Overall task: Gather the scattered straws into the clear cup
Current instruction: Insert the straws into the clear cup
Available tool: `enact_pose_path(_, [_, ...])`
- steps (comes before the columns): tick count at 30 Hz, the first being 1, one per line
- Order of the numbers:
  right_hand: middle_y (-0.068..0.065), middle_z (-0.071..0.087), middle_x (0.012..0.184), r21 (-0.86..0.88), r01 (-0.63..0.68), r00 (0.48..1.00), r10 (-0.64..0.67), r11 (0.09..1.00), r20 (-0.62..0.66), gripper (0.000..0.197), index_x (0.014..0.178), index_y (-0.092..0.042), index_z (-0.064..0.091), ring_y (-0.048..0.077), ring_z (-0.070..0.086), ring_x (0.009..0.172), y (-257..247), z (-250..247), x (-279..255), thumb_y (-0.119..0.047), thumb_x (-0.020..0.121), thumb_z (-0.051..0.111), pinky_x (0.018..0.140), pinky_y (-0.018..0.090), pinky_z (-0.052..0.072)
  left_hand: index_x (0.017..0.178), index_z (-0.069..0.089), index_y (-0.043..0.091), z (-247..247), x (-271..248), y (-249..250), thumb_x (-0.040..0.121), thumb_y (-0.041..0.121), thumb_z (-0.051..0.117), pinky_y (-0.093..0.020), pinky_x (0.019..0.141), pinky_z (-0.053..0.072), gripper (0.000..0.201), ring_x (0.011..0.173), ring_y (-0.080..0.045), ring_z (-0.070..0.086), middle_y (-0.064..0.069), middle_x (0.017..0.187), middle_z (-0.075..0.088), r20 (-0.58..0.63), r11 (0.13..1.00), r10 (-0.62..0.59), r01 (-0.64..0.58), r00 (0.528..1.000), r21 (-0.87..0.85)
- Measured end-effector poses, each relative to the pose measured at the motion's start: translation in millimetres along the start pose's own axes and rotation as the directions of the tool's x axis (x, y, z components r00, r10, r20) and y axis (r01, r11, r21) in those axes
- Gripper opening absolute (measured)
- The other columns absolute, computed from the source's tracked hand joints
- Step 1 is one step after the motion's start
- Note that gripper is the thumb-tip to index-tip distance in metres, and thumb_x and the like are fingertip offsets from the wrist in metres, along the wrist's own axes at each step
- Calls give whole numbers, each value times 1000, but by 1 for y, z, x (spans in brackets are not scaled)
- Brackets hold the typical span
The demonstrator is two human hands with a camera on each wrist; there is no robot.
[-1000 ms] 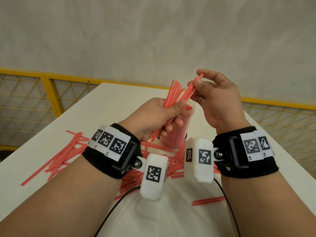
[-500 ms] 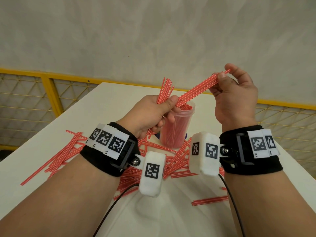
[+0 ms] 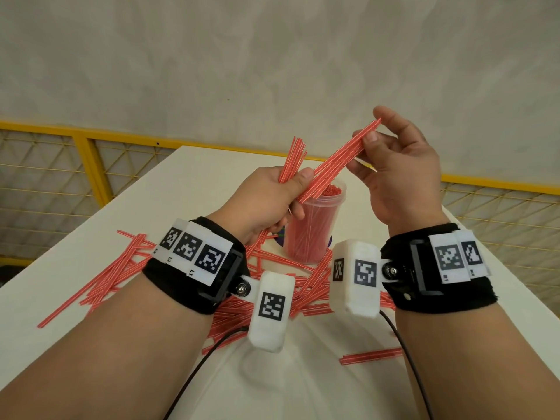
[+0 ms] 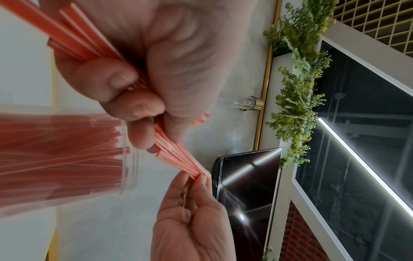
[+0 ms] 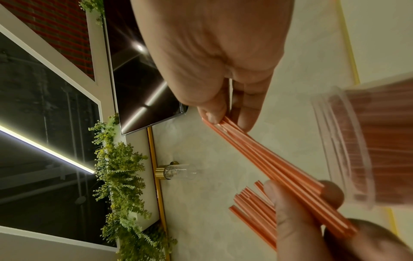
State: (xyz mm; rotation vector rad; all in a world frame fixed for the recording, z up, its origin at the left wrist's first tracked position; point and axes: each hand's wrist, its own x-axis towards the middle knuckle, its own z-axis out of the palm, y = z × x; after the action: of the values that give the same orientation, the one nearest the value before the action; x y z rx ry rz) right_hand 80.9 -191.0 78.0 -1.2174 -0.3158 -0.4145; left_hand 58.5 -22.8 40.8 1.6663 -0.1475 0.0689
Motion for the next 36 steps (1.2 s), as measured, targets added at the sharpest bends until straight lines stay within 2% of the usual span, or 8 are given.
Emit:
enact_pose_path(7, [5,66,83,26,-20,999,19,999,30,31,120,-14,60,21,65,81,-1,3,-3,2,94,55,67,33,56,82,63,17,0,-1,3,95,45,55,-18,34,30,32,34,-11,38,0,48,57,-24,999,12,-11,1000,32])
enact_pose_path(17, [6,70,79,85,-30,1000,30,996,1,24,106,-13,64,18,64,75,-4,3,-3,4,91,57,65,33,55,83,64,20,4,-3,5,93,46,58,-17,34,28,29,33,-10,37,1,48,58,-19,999,36,-36,999,25])
enact_pose_path(21, [5,70,76,138,9,997,1,990,-71,23,104,-14,63,17,64,74,-2,5,-3,4,91,57,64,31,55,80,62,20,4,-4,6,94,47,56,-17,35,28,31,34,-12,37,0,52,61,-47,998,71,-71,996,1])
enact_pose_path(26, [3,70,76,163,114,969,-74,980,-234,24,106,-14,61,15,63,74,1,2,-1,5,91,56,68,34,57,97,66,21,0,-2,6,96,49,50,-18,35,32,32,35,-9,41,1,60,67,-133,997,81,-82,988,0])
enact_pose_path(30, [3,70,80,21,178,953,-167,984,-253,26,104,-18,61,11,65,77,11,1,1,4,91,56,68,33,57,98,67,17,-1,-1,3,97,48,49,-18,35,32,36,36,-9,41,2,59,67,-145,999,44,-47,988,-16])
enact_pose_path(33, [4,69,80,-203,167,972,-195,965,-129,30,99,-23,63,12,65,73,22,3,1,4,89,57,67,33,57,97,68,16,0,-1,2,97,48,49,-18,35,31,38,36,-9,41,3,59,66,-133,999,36,-37,990,-3])
enact_pose_path(34, [3,70,80,-324,149,983,-176,934,-57,30,97,-25,64,12,64,72,26,4,1,3,88,58,70,33,56,96,69,16,0,0,2,97,48,49,-18,35,31,38,36,-9,40,3,59,66,-136,999,34,-35,990,-2])
enact_pose_path(36, [-4,71,83,-617,126,990,-56,776,131,25,96,-28,69,10,64,75,34,4,-2,-5,88,61,75,29,53,94,69,17,0,0,2,97,48,49,-17,35,30,37,36,-10,40,4,58,65,-145,999,32,-32,989,-3])
